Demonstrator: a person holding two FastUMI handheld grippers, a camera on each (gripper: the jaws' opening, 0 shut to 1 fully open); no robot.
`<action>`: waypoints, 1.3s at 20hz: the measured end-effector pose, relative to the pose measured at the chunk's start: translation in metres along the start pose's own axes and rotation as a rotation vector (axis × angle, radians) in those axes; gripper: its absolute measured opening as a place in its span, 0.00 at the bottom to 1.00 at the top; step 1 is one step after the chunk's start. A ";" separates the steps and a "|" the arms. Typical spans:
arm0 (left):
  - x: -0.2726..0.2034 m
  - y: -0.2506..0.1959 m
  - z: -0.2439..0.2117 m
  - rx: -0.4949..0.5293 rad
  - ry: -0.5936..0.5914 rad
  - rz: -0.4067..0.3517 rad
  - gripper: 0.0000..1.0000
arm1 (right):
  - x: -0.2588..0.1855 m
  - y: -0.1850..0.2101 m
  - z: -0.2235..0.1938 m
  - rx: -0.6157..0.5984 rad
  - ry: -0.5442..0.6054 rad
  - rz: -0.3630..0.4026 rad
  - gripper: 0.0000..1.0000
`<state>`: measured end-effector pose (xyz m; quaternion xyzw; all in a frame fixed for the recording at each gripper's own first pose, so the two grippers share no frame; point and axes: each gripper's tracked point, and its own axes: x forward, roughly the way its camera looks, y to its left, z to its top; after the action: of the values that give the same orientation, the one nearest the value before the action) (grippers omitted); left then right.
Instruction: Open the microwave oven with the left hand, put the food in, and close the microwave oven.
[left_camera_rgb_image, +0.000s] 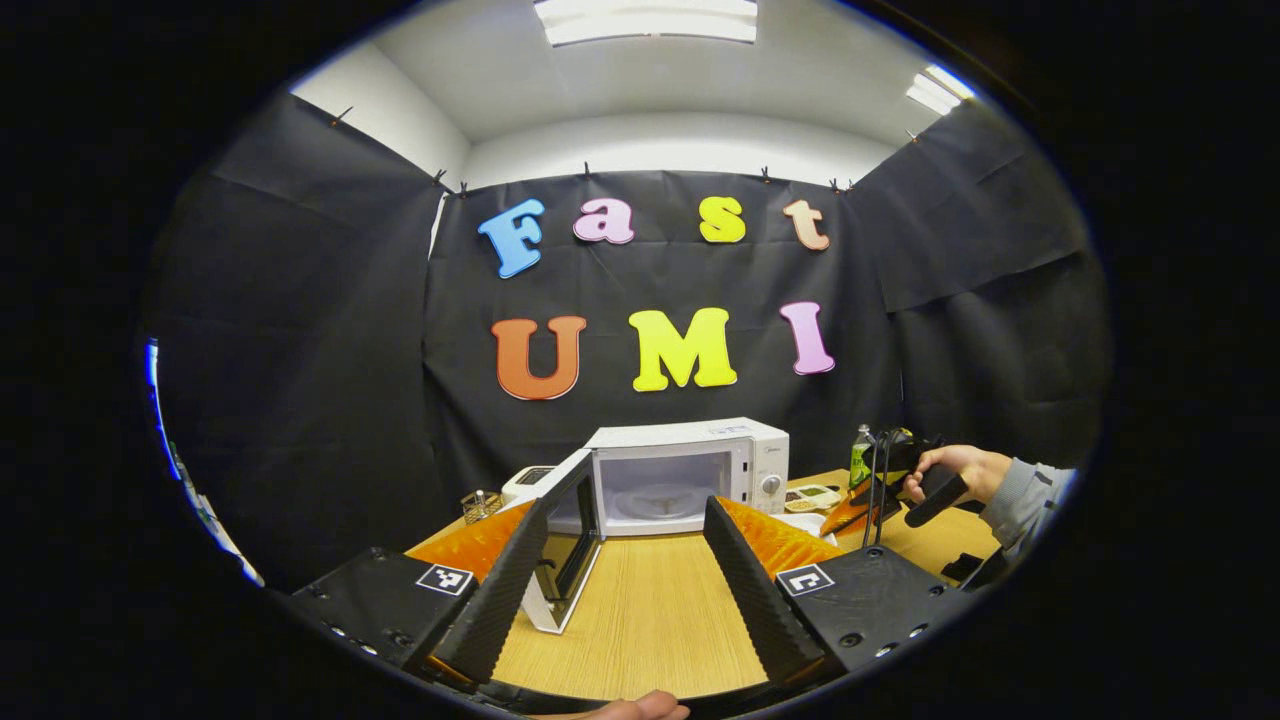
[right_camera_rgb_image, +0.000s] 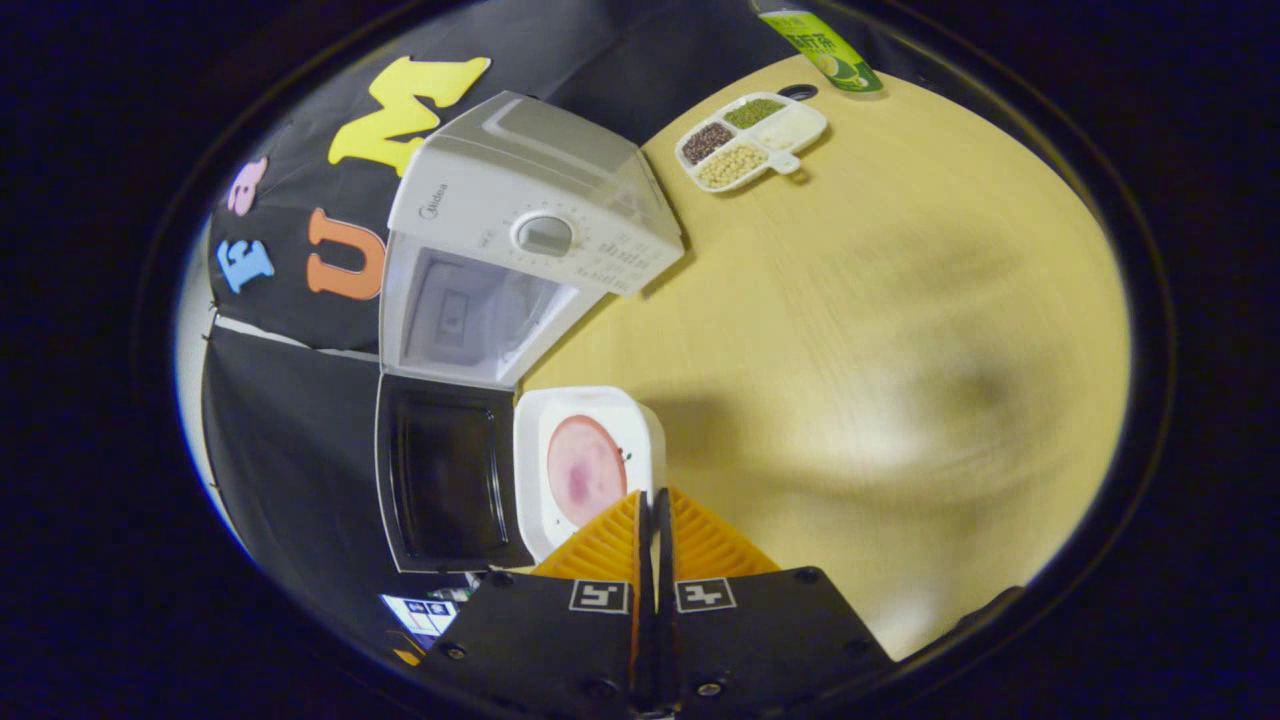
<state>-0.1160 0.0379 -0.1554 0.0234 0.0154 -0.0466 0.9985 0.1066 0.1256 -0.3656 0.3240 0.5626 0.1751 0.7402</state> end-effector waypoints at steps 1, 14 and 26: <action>-0.001 0.005 -0.001 0.000 0.001 0.004 0.94 | 0.008 0.009 0.002 0.009 -0.013 0.008 0.04; 0.019 0.058 -0.027 -0.030 0.050 0.082 0.94 | 0.118 0.081 0.007 0.297 -0.299 0.019 0.04; 0.028 0.097 -0.034 -0.041 0.031 0.096 0.94 | 0.180 0.139 0.089 0.436 -0.672 0.092 0.05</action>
<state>-0.0796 0.1332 -0.1860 0.0045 0.0306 0.0018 0.9995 0.2601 0.3142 -0.3865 0.5377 0.2980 -0.0312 0.7881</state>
